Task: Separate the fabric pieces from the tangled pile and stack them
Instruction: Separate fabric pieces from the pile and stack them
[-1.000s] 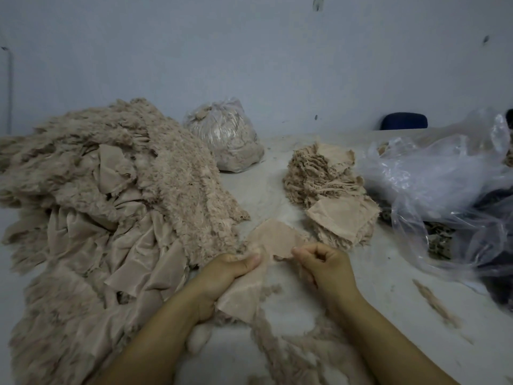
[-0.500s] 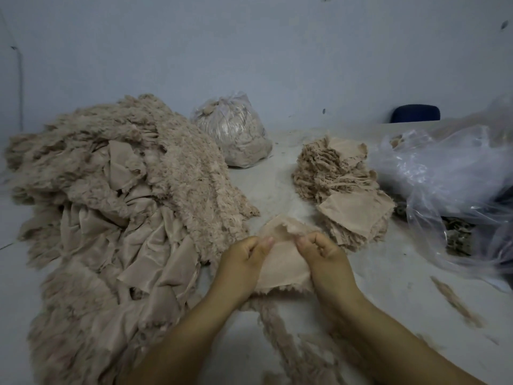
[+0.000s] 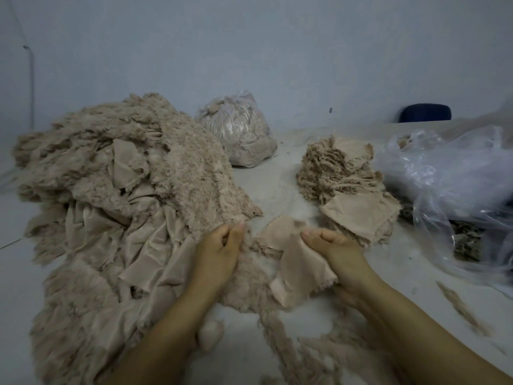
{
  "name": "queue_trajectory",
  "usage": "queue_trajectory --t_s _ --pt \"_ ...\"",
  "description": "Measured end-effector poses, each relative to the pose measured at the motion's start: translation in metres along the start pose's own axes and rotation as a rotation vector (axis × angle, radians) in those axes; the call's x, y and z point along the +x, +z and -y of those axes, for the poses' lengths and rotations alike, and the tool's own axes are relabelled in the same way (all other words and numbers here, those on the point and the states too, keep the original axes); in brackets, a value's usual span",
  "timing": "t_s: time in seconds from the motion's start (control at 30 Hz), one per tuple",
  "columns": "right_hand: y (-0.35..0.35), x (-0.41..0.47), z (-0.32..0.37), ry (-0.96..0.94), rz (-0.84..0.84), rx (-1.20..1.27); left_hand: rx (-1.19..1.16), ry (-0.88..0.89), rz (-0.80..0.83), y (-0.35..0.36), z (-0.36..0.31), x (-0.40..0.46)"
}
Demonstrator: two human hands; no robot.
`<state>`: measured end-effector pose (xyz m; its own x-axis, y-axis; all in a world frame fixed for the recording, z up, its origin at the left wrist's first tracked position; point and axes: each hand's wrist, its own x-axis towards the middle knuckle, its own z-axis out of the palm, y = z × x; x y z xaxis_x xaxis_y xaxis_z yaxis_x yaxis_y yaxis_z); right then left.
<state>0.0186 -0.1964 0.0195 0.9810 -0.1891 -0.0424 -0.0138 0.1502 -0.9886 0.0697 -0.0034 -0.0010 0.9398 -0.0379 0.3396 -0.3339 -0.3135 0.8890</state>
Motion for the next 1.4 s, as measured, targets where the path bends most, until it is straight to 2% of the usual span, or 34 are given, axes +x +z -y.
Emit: queue_trajectory --t_s 0.1,0.17,0.2,0.27,0.4,0.47,0.53,0.63,0.67,0.73,0.8,0.83,0.87,0.93,1.0,1.07,1.13,1.2,1.23,1.3,1.33,1.4 --pt "0.001 0.002 0.006 0.039 0.187 -0.197 -0.110 -0.080 0.371 0.009 -0.018 -0.003" --pt "0.003 0.004 0.005 0.063 0.214 -0.159 -0.082 -0.107 0.549 0.020 -0.024 -0.003" --pt "0.002 0.005 0.003 0.086 0.187 -0.111 -0.064 -0.081 0.581 0.026 -0.027 -0.003" --pt "-0.002 0.005 -0.002 0.149 0.160 -0.030 -0.047 -0.053 0.488 0.033 -0.031 -0.003" --pt "-0.005 -0.001 -0.014 0.208 0.273 -0.039 -0.386 -0.320 0.236 0.047 -0.038 0.013" --pt "-0.009 0.002 -0.016 0.222 0.178 0.072 -0.467 -0.399 0.126 0.056 -0.042 0.026" --pt "-0.013 0.008 -0.015 0.200 0.018 0.174 -0.464 -0.433 0.084 0.062 -0.039 0.038" --pt "-0.023 0.013 -0.024 0.108 -0.175 -0.049 -0.306 -0.454 0.123 0.062 -0.026 0.043" --pt "-0.026 0.014 -0.028 0.072 -0.207 -0.145 -0.139 -0.391 0.147 0.058 -0.021 0.041" --pt "-0.030 0.011 -0.032 0.002 -0.213 -0.299 0.168 -0.153 0.173 0.041 -0.016 0.031" --pt "-0.031 0.006 -0.033 -0.064 -0.144 -0.476 0.207 0.100 0.226 0.012 -0.017 0.020" --pt "-0.029 0.003 -0.033 -0.108 -0.082 -0.582 0.184 0.173 0.303 -0.007 -0.017 0.015" --pt "-0.026 -0.001 -0.032 -0.149 -0.005 -0.694 0.192 0.190 0.434 -0.027 -0.019 0.009" --pt "-0.019 -0.009 -0.032 -0.204 0.155 -0.899 0.292 0.111 0.740 -0.064 -0.019 -0.004" --pt "-0.014 -0.017 -0.024 -0.188 0.301 -0.989 0.511 0.065 0.898 -0.087 -0.009 -0.019" --pt "-0.019 -0.021 -0.007 -0.030 0.430 -0.939 0.654 0.197 0.863 -0.089 0.008 -0.029" --pt "-0.025 -0.024 0.015 0.194 0.589 -0.940 0.614 0.301 0.743 -0.083 0.016 -0.038" --pt "-0.032 -0.029 0.031 0.331 0.759 -0.929 0.519 0.319 0.668 -0.075 0.016 -0.043" --pt "-0.035 -0.030 0.037 0.326 0.842 -0.955 0.429 0.293 0.629 -0.071 0.013 -0.043" --pt "-0.038 -0.033 0.043 0.186 0.935 -1.115 0.227 0.234 0.532 -0.061 0.002 -0.041" --pt "-0.036 -0.034 0.044 0.089 0.919 -1.160 0.143 0.217 0.491 -0.053 -0.005 -0.039" --pt "-0.023 -0.035 0.037 -0.086 0.776 -1.046 0.036 0.216 0.431 -0.034 -0.017 -0.037"
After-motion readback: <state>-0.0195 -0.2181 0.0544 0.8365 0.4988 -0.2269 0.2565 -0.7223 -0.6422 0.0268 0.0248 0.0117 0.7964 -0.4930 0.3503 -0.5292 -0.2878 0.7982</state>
